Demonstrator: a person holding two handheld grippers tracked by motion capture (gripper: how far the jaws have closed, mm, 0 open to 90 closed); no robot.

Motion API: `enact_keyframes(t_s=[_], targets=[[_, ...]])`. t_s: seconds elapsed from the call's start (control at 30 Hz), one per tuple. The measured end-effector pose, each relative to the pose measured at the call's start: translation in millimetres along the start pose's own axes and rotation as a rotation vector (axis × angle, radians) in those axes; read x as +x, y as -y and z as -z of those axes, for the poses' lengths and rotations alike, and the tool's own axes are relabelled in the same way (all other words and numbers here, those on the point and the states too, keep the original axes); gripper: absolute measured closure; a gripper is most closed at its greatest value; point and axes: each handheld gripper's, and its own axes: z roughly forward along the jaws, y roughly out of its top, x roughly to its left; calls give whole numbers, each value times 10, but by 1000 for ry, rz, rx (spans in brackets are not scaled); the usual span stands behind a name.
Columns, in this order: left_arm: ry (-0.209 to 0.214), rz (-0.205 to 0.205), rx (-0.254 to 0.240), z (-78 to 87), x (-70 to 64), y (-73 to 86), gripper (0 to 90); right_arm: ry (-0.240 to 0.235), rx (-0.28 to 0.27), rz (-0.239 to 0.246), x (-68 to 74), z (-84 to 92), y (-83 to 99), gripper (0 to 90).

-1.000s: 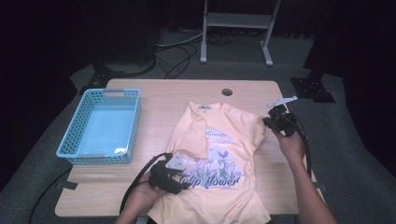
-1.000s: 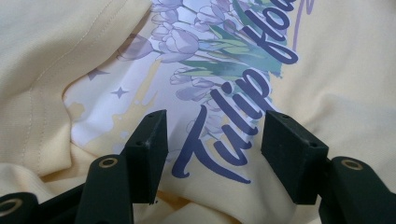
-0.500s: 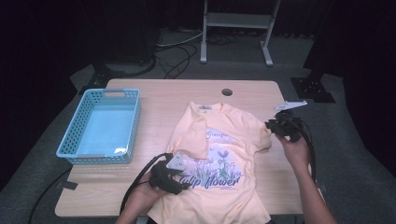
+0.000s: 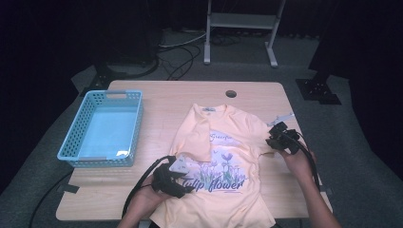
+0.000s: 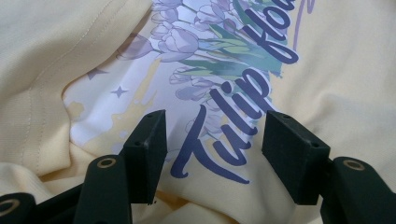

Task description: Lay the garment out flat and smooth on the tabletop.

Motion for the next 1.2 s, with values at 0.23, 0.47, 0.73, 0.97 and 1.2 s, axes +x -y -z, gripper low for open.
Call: enact_keyframes(t_s=[0.23,0.47,0.73,0.97,1.2], targets=[[-2,-1,7,0,-2,-8,396,10,17,-50,-124,110,165,747],[-2,-2,7,-1,0,-9,395,-151,-130,1,259,279,29,710],[-2,-2,9,-1,0,-12,395,-303,-140,83,738,192,-49,633],[-1,-2,8,-1,-11,-12,394,-358,-117,97,998,139,36,585],[-1,-14,7,5,-15,-21,383,-323,-165,138,1192,211,177,491]])
